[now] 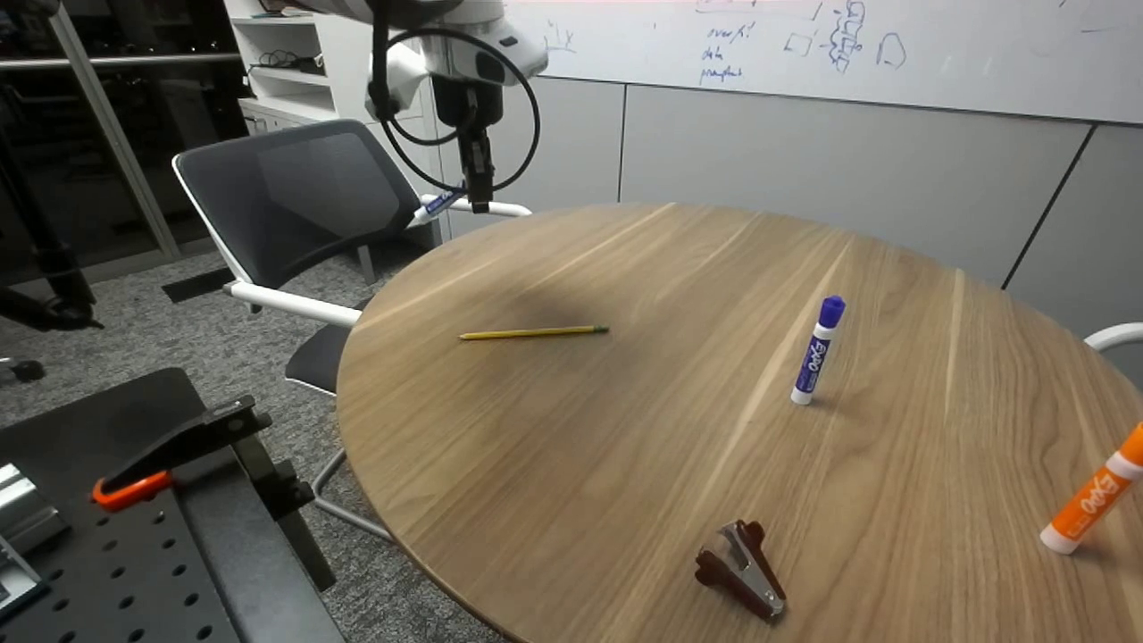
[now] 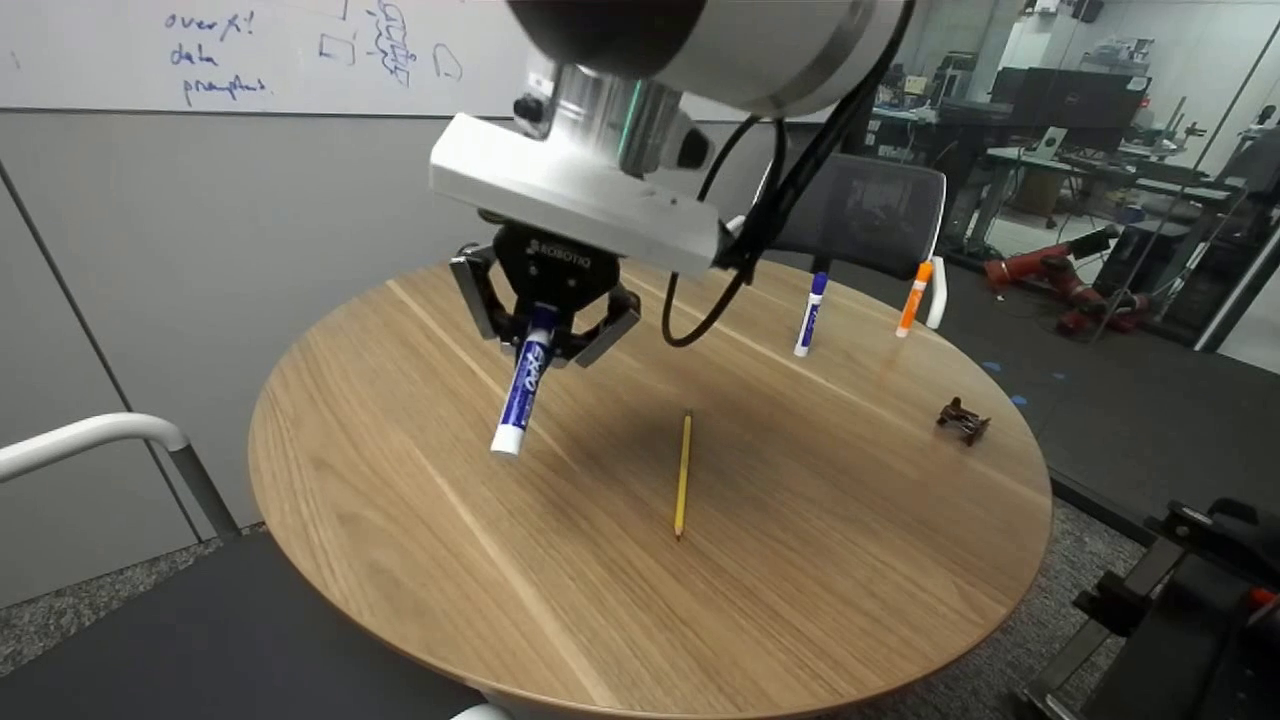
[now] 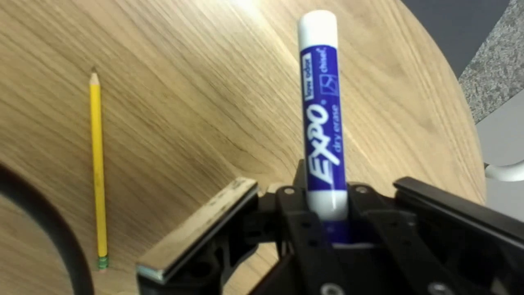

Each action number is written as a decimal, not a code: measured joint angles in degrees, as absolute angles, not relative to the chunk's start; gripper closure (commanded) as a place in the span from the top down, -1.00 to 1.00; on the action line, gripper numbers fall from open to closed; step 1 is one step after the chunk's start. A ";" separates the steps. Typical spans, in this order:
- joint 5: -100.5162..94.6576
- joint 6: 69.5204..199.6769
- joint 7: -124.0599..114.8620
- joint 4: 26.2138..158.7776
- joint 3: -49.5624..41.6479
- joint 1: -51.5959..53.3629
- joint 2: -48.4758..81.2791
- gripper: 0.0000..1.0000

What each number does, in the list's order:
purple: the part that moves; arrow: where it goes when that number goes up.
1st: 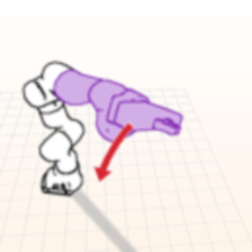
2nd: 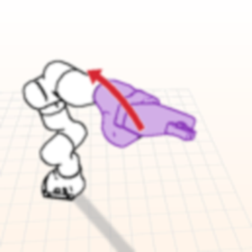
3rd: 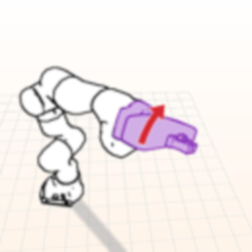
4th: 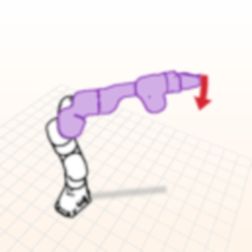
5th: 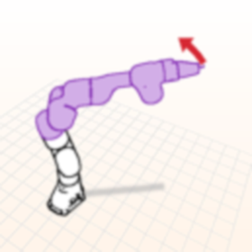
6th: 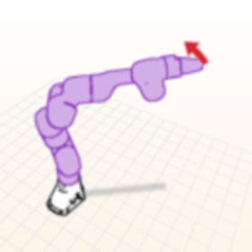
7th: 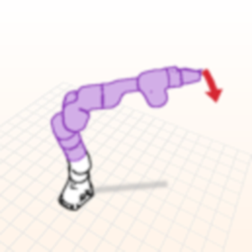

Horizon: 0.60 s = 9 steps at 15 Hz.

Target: Pick up the marker and put it on the left side of the table

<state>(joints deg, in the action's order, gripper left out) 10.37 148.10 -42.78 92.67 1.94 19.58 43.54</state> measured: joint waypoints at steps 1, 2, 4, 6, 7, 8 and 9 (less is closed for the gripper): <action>10.25 148.09 -43.66 89.81 1.27 20.05 46.35 -0.96; 10.07 148.09 -44.39 86.89 0.58 20.37 49.31 -0.96; 9.31 147.85 -45.89 81.27 -0.69 20.74 54.98 -0.96; 8.44 146.98 -47.34 75.93 -1.63 20.96 59.88 -0.96; 8.05 146.47 -48.00 73.63 -1.93 21.08 61.77 -0.96; 7.82 145.76 -48.56 71.50 -2.22 21.28 63.35 -0.96; 7.49 145.10 -49.13 69.61 -2.45 21.48 64.58 -0.96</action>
<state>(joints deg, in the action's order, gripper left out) 7.49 145.10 -49.13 69.61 -2.45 21.48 64.58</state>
